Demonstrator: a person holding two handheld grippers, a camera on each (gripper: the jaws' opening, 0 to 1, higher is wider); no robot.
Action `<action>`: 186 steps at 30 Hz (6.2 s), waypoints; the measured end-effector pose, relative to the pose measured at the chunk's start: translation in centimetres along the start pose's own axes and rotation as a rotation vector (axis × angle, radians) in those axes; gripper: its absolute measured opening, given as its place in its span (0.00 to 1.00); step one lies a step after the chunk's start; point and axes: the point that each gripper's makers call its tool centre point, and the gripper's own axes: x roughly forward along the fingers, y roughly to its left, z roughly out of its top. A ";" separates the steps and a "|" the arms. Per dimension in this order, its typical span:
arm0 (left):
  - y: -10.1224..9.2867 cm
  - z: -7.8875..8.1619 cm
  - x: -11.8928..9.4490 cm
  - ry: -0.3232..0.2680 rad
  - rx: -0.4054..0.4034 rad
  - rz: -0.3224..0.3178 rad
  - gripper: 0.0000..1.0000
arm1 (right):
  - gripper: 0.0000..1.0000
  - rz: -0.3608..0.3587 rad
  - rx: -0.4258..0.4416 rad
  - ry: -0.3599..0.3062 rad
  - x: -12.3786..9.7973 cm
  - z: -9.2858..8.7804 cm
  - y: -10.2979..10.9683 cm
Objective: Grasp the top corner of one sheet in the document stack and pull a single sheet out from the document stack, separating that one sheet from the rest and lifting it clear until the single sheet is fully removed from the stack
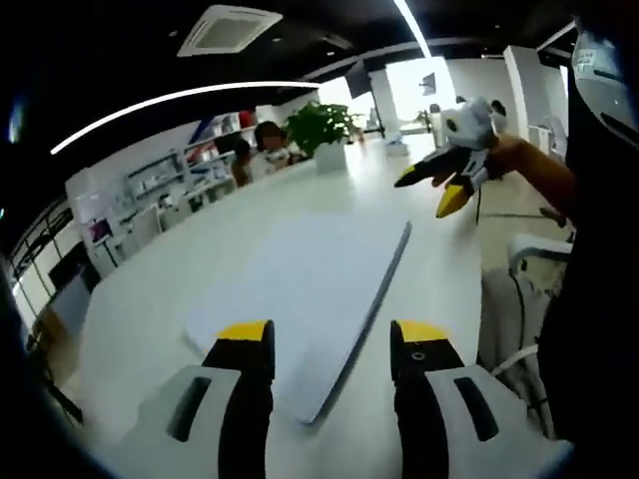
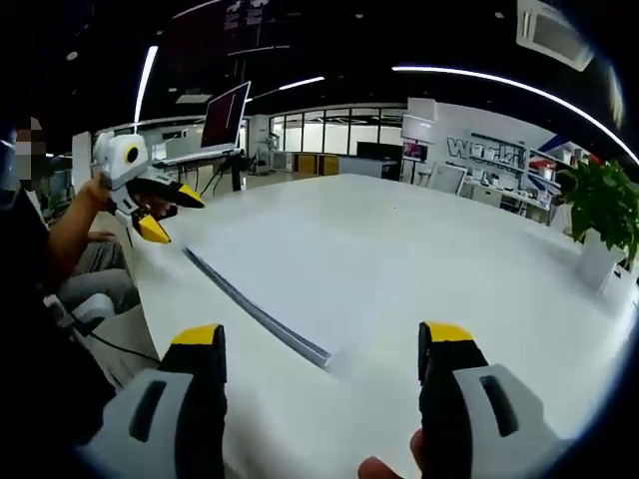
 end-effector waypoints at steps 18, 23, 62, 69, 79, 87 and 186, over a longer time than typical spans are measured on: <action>1.2 1.5 1.3 -0.062 0.040 -0.061 0.63 | 0.76 -0.034 0.019 -0.033 -1.8 0.2 -1.0; 1.6 0.7 1.3 -0.030 0.056 -0.070 0.63 | 0.76 -0.031 0.014 -0.042 -1.8 0.5 -0.8; 0.3 -2.3 5.1 0.032 0.070 -0.114 0.39 | 0.75 -0.035 0.025 -0.029 -2.3 -0.6 -0.9; 0.0 -2.3 5.1 0.036 0.117 -0.103 0.36 | 0.75 -0.030 0.017 -0.031 -2.1 -0.3 -0.9; -0.9 -2.1 4.9 0.070 0.186 -0.089 0.27 | 0.75 -0.024 0.012 -0.023 -2.1 -0.4 -0.6; -1.3 -1.7 4.9 0.063 0.077 -0.100 0.28 | 0.74 -0.022 0.006 -0.006 -1.6 -0.5 -0.4; -1.4 0.1 6.2 -0.010 -0.295 -0.450 0.17 | 0.61 -0.176 -0.850 -0.025 6.3 5.1 3.3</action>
